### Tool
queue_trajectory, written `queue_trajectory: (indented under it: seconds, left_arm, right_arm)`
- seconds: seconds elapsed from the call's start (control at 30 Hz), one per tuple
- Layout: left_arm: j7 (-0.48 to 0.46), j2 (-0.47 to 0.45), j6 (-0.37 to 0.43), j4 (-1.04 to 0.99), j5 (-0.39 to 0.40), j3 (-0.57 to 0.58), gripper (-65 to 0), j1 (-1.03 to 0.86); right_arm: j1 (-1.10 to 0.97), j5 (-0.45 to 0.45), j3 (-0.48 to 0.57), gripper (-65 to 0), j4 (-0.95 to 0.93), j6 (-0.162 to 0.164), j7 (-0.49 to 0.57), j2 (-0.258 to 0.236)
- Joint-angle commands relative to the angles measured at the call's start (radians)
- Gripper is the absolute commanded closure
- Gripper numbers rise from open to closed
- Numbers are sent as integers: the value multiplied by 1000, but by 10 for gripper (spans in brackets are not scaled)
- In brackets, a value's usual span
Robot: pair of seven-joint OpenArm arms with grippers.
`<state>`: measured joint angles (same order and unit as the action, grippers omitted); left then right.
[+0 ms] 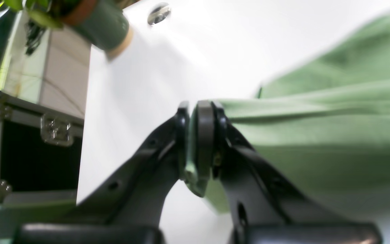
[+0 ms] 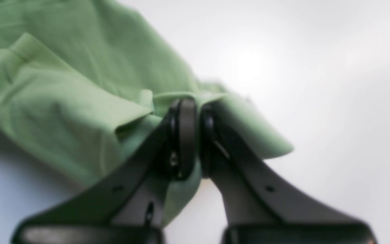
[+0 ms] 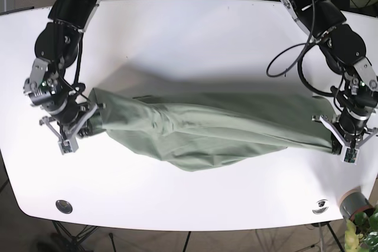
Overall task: Fold the T-shirt properly
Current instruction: 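Lift the green polo with both grippers and swing it down flat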
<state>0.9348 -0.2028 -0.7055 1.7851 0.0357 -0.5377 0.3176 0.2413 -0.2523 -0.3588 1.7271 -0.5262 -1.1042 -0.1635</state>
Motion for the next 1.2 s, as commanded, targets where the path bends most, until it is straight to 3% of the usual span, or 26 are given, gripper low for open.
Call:
queue_trajectory:
  seconds: [0.0, 0.23, 0.5, 0.67, 0.9, 1.17]
  left_arm:
    - [-23, -17, 7, -35, 8, -2, 0, 62]
    - [37, -19, 7, -230, 8, 28, 0, 274]
    - [-3, -31, 7, -376, 8, 80, 0, 475]
    - [-21, -85, 7, -439, 11, 138, 0, 615]
    - [-21, -152, 7, -449, 14, 212, 0, 828]
    - [-15, -183, 7, -405, 14, 219, 0, 921]
  right_arm:
    - [72, 26, 22, -21, -9, -1, 26, -14]
    - [295, 127, 116, -21, -135, -2, 26, -15]
    - [513, 138, 209, -21, -206, -2, 23, -43]
    - [643, 144, 252, -21, -209, -2, 19, -46]
    - [857, 137, 321, -21, -209, -5, -23, -103]
    - [978, 138, 350, -21, -189, -56, -84, -149]
